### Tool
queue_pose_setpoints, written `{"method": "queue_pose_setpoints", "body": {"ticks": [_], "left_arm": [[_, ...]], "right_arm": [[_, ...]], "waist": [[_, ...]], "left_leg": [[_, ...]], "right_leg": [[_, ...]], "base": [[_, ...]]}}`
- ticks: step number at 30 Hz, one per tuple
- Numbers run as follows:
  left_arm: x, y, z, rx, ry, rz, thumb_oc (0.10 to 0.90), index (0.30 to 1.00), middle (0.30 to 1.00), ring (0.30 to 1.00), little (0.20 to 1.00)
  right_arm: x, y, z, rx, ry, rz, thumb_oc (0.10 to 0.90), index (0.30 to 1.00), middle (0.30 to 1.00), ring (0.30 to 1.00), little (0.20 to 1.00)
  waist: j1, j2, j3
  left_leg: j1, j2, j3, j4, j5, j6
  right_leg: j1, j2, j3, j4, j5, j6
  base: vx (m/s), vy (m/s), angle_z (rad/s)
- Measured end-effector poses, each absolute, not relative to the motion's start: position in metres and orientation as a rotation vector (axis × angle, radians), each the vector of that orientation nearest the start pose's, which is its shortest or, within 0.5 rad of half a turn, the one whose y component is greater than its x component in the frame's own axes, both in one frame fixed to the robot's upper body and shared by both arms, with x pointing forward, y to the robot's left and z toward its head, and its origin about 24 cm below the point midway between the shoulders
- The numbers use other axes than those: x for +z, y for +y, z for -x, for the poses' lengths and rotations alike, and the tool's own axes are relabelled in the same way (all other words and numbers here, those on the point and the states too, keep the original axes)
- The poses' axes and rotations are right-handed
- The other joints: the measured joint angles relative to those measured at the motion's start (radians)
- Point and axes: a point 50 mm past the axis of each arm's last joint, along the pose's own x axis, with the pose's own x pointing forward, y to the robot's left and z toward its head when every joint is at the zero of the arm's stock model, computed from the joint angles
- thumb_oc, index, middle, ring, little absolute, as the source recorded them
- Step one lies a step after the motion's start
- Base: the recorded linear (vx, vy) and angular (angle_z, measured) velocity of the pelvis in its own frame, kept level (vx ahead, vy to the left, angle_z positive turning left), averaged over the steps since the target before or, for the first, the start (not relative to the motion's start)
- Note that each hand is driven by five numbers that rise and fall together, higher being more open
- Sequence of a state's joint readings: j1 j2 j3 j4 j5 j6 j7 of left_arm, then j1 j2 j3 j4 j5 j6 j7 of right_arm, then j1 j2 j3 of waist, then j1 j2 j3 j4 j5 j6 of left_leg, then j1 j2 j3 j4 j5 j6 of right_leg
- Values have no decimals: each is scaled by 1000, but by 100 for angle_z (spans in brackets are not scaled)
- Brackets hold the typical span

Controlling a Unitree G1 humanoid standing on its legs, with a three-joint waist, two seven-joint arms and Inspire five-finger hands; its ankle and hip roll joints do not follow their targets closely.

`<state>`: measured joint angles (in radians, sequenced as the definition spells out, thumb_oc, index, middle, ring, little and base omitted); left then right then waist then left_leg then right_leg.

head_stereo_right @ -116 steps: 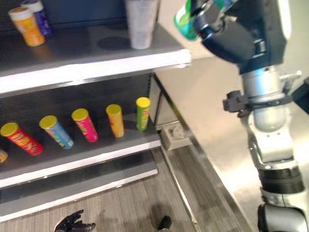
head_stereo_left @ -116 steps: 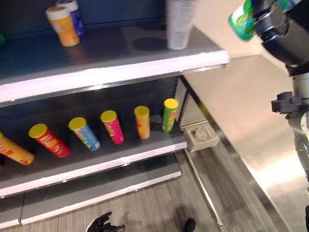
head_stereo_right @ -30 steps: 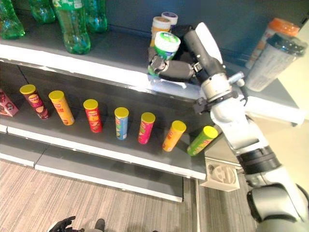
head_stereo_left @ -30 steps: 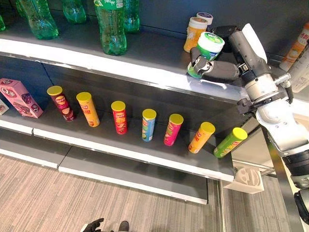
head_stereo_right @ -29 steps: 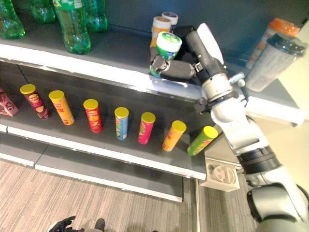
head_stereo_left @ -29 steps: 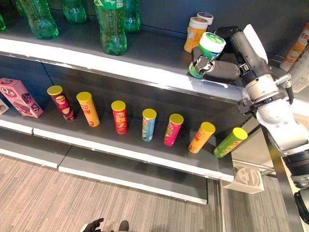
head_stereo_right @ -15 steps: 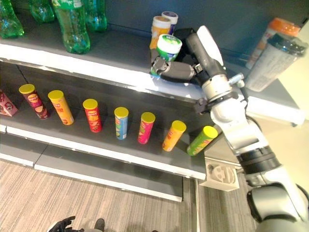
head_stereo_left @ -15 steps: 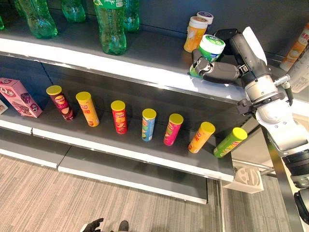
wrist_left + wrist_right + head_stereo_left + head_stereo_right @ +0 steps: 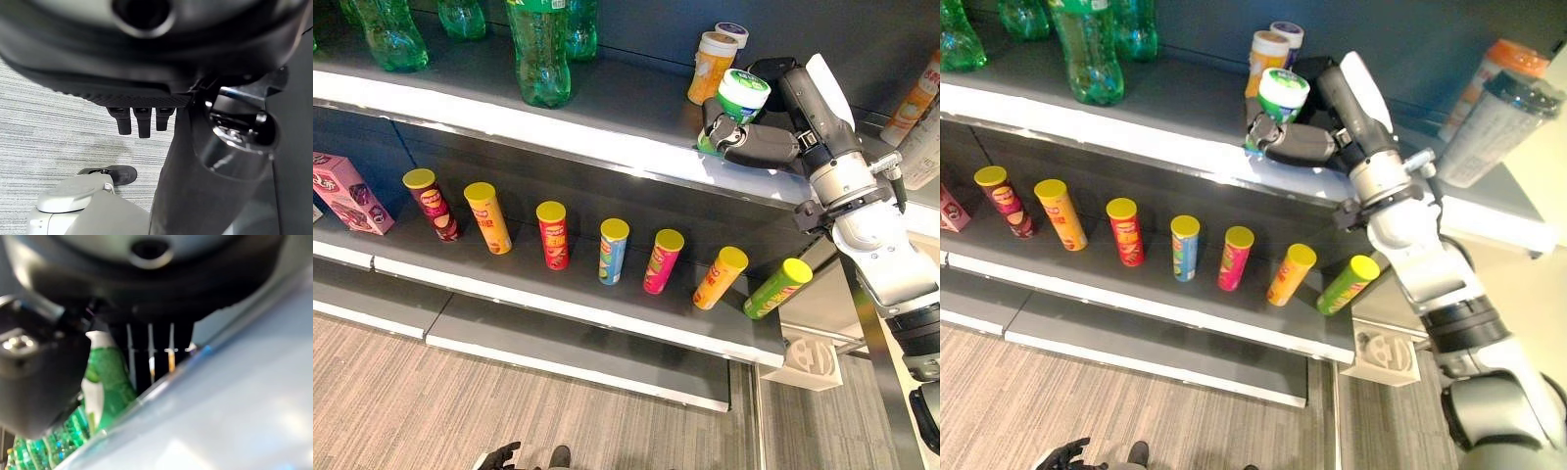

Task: Put the goods on the table back onto the shelves and tidy them up.

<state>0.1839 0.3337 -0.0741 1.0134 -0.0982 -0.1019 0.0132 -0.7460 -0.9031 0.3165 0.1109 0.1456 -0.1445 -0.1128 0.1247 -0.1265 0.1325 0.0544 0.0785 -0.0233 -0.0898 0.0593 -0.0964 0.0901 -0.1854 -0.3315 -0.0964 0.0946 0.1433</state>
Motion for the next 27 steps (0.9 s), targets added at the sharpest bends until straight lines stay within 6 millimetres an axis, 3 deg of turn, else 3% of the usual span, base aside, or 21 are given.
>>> {"method": "queue_pose_setpoints", "body": {"ticks": [8, 9, 10, 11, 27], "left_arm": [[-144, 270, -68, 175, 1087, -257, 800, 900, 900, 900, 900], [-144, 270, -68, 175, 1087, -257, 800, 900, 900, 900, 900], [-144, 270, -68, 175, 1087, -257, 800, 900, 900, 900, 900], [-144, 270, -68, 175, 1087, -257, 800, 900, 900, 900, 900], [-144, 270, -68, 175, 1086, -256, 800, 900, 900, 900, 900]], "right_arm": [[269, -204, -327, 89, -679, 784, 413, 319, 319, 319, 319], [269, -204, -327, 90, -679, 784, 549, 524, 524, 524, 524], [269, -204, -327, 91, -678, 784, 758, 836, 836, 836, 836], [269, -204, -326, 94, -678, 780, 800, 900, 900, 900, 900], [265, -200, -327, 129, -662, 780, 800, 900, 900, 900, 900]], "waist": [[0, 0, 0], [0, 0, 0], [0, 0, 0], [0, 0, 0], [0, 0, 0]], "left_leg": [[1, 0, 0, 0, 0, 0], [1, 0, 0, 0, 0, 0], [1, 0, 0, 0, 0, 0], [1, 0, 1, 0, 0, 0], [2, 0, 1, 0, 0, 0]], "right_leg": [[0, 0, 0, 0, 0, 0], [1, 0, 0, 0, 0, 0], [1, 0, 0, 0, 0, 0], [1, 0, 1, 0, 0, 0], [1, 0, 1, 0, 0, 0]], "base": [[0, 0, 0], [0, 0, 0], [0, 0, 0], [0, 0, 0], [0, 0, 0]]}}
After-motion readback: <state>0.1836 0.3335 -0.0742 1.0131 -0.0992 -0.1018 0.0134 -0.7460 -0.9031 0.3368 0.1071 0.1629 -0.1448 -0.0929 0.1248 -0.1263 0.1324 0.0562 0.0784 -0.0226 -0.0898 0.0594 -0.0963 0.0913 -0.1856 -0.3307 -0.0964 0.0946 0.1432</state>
